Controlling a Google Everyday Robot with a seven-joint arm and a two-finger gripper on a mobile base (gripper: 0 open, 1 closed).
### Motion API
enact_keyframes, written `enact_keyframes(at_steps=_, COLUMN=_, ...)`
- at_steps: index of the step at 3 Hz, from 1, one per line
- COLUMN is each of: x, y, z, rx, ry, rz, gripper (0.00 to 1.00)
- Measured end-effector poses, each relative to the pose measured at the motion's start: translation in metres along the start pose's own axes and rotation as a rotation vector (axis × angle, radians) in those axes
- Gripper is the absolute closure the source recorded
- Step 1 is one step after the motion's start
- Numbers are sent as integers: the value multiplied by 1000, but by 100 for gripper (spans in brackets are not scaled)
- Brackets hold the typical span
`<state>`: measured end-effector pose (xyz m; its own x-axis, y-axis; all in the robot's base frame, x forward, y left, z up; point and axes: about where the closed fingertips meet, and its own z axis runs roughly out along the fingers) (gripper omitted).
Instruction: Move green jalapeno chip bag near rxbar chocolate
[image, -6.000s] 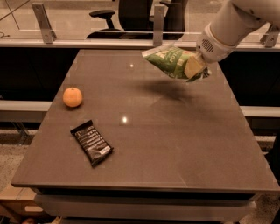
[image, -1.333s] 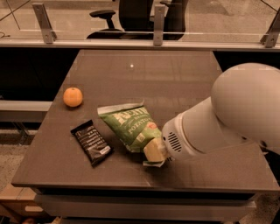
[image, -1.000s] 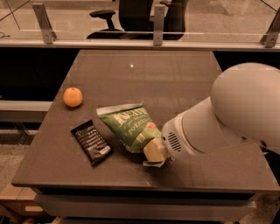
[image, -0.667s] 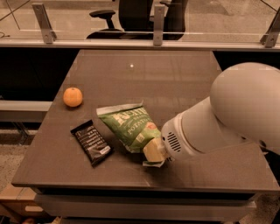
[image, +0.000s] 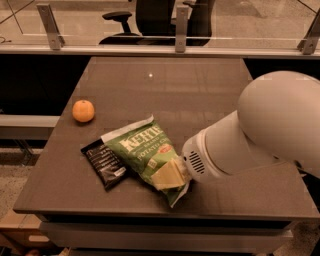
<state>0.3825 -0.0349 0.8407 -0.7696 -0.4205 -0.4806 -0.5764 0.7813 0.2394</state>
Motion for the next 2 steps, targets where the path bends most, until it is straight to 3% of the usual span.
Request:
enact_keyframes(at_steps=1, x=0, y=1, z=0, rx=0, ry=0, rz=-2, gripper=0)
enact_keyframes(at_steps=2, x=0, y=1, z=0, rx=0, ry=0, rz=-3, gripper=0)
